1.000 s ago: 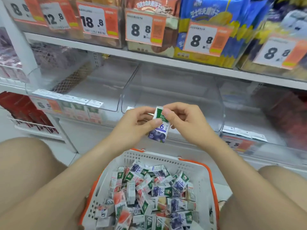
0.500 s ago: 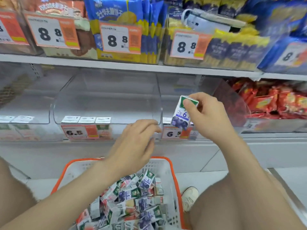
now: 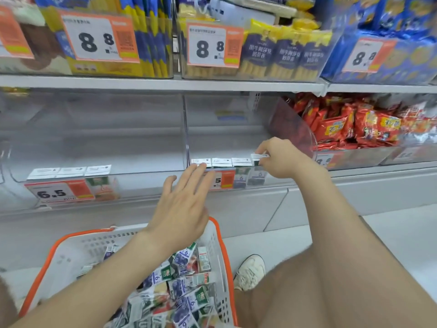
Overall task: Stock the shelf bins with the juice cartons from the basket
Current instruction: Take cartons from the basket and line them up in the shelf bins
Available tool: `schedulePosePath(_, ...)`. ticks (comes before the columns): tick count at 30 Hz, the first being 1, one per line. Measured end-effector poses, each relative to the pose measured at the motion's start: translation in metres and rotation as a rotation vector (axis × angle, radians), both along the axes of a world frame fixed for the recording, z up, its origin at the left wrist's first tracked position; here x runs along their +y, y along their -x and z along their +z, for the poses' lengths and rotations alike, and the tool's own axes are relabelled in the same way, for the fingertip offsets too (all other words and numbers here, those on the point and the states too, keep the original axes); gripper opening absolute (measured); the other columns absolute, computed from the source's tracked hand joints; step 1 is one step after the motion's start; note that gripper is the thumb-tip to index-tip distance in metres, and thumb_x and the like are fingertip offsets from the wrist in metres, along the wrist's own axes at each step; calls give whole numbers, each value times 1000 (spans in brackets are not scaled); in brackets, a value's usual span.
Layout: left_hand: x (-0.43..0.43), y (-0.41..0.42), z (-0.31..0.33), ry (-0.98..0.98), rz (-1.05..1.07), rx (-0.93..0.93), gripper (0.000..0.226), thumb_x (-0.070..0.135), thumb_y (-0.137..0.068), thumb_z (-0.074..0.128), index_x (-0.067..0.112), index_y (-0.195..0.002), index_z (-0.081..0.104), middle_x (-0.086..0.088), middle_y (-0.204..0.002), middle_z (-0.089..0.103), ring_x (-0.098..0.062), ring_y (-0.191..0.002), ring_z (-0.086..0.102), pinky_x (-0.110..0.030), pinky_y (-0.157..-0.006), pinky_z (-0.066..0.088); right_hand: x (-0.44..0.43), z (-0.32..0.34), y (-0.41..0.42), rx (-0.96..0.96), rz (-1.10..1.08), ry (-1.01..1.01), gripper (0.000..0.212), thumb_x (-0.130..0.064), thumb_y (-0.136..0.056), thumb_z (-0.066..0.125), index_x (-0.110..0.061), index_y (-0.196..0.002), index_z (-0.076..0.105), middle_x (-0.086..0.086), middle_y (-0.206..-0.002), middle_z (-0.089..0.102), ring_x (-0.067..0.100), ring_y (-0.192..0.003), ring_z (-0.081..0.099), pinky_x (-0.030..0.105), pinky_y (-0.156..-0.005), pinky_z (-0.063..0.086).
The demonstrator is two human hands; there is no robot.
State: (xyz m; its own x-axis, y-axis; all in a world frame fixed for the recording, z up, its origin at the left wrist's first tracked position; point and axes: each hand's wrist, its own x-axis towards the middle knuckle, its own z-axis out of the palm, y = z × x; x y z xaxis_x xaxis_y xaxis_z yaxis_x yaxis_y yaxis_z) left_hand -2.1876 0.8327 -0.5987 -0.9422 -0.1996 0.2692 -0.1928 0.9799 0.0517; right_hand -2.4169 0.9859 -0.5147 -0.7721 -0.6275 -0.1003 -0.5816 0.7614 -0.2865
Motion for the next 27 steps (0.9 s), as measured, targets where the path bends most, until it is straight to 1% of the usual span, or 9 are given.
schedulePosePath(3, -1, 0, -1, -30, -2, 4, 82, 23, -90, 58, 22, -164, 25, -3, -171, 23, -24, -160, 18, -52, -120, 29, -1, 3, -1, -51, -12, -28, 36, -6, -88, 49, -1, -114, 73, 21, -118, 72, 43, -115, 64, 50, -100, 55)
schedulePosePath(7, -4, 0, 0, -61, -29, 14, 78, 24, -92, 56, 21, -164, 26, -1, -172, 23, -23, -160, 17, -52, -119, 29, -5, -1, -10, 32, -17, -25, 43, -8, -91, 51, -3, -132, 62, 24, -135, 59, 45, -127, 55, 50, -107, 49)
schedulePosePath(10, -6, -4, 0, -119, -72, 150, 65, 16, -90, 60, 15, -153, 44, -4, -162, 37, -25, -156, 28, -49, -115, 34, -17, -2, -38, 186, 67, 146, 34, -6, -87, 51, -10, -116, 69, 17, -115, 63, 39, -113, 58, 45, -99, 50)
schedulePosePath(13, -10, -16, -4, -215, -93, 379, 38, 4, -85, 65, 12, -122, 64, -5, -125, 57, -27, -122, 53, -43, -95, 44, -31, 0, -87, 109, 174, 234, 24, -6, -78, 52, -17, -85, 71, 5, -90, 72, 29, -91, 65, 37, -81, 55)
schedulePosePath(15, -17, -29, -15, -292, -86, 391, 22, 6, -86, 63, 14, -106, 65, 1, -105, 60, -23, -100, 56, -41, -84, 45, -38, -11, -120, 3, 246, 152, 17, -13, -72, 50, -16, -73, 67, 4, -76, 70, 28, -77, 66, 39, -69, 60)
schedulePosePath(18, -34, -48, -41, -486, 12, 192, 18, 21, -87, 52, 23, -97, 66, 10, -90, 66, -19, -83, 62, -40, -75, 52, -52, -37, -160, -68, 431, -85, 13, -13, -73, 51, -11, -68, 63, 8, -67, 64, 27, -68, 61, 41, -59, 58)
schedulePosePath(21, -54, -67, -81, -598, 118, -103, 20, 17, -92, 53, 28, -93, 69, 14, -77, 66, -11, -71, 61, -35, -69, 53, -65, -66, -184, -147, 553, -286, 26, -7, -84, 55, -13, -61, 45, 4, -59, 45, 21, -58, 45, 33, -53, 41)
schedulePosePath(23, -65, -81, -111, -568, 163, -244, 22, 14, -94, 53, 29, -93, 70, 14, -81, 67, -14, -74, 61, -37, -73, 56, -72, -88, -188, -177, 604, -406, 32, -7, -89, 55, -14, -62, 40, 4, -61, 41, 22, -56, 39, 33, -55, 37)
schedulePosePath(27, -74, -103, -159, -546, 229, -466, 23, 15, -99, 51, 23, -101, 72, 1, -102, 74, -23, -90, 68, -43, -82, 60, -81, -129, -182, -199, 640, -558, 32, -5, -93, 53, -14, -65, 40, 5, -66, 43, 25, -61, 41, 32, -55, 34)
